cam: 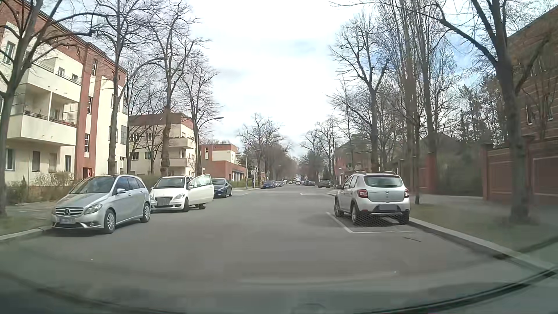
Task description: Follow the waypoints while adhering to traffic rules and regulations
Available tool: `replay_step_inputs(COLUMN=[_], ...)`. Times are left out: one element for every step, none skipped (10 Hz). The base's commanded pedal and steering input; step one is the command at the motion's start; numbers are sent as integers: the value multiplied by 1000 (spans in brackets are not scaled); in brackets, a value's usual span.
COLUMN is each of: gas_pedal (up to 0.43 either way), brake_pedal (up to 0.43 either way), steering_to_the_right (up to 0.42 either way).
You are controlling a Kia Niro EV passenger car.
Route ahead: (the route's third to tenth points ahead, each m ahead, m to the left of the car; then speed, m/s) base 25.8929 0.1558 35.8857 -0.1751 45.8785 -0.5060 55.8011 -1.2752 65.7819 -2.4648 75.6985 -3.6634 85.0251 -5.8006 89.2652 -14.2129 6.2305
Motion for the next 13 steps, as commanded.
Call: replay_step_inputs(gas_pedal=[39, 39, 39, 39, 39, 39, 39, 39, 39, 39, 39, 39, 39], brake_pedal=[0, 0, 0, 0, 0, 0, 0, 0, 0, 0, 0, 0, 0], steering_to_the_right=[3, 3, 4, 5, 6, 6, 10, 12, 13, 13, 13, 13, 13])
